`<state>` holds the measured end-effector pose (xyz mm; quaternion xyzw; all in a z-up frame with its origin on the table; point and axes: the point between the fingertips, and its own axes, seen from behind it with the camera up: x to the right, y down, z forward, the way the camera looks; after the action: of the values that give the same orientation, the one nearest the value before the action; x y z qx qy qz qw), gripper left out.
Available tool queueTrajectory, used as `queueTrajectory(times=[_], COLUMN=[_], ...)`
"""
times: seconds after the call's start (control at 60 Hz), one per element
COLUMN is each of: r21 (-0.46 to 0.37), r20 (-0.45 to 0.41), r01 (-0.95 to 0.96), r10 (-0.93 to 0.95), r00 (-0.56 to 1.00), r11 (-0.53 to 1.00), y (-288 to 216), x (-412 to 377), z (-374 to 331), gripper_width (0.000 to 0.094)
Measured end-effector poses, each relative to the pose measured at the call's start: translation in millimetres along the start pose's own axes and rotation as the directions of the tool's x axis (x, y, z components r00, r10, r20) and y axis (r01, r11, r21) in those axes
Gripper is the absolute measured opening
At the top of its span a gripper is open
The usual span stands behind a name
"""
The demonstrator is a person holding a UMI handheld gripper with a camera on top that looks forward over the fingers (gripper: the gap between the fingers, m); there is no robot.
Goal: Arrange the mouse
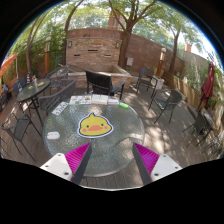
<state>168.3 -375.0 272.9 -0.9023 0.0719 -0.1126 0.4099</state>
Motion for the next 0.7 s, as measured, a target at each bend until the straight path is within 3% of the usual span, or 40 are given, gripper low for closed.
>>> queueTrajectory(times=[0.317,0.433,0.7], r21=[-0.021,-0.039,-0.071], r20=[-0.005,0.011,0.203], r01=[-0.048,-0.035,0.079], r10=[0.048,0.036,-0.063], r00=[0.999,0.999,0.977], r11=[0.999,0.999,0.994], y=[31,69,152], x=[10,-1,-120], z=[6,15,65], gripper_width=[0.0845,0.0848,0.0859])
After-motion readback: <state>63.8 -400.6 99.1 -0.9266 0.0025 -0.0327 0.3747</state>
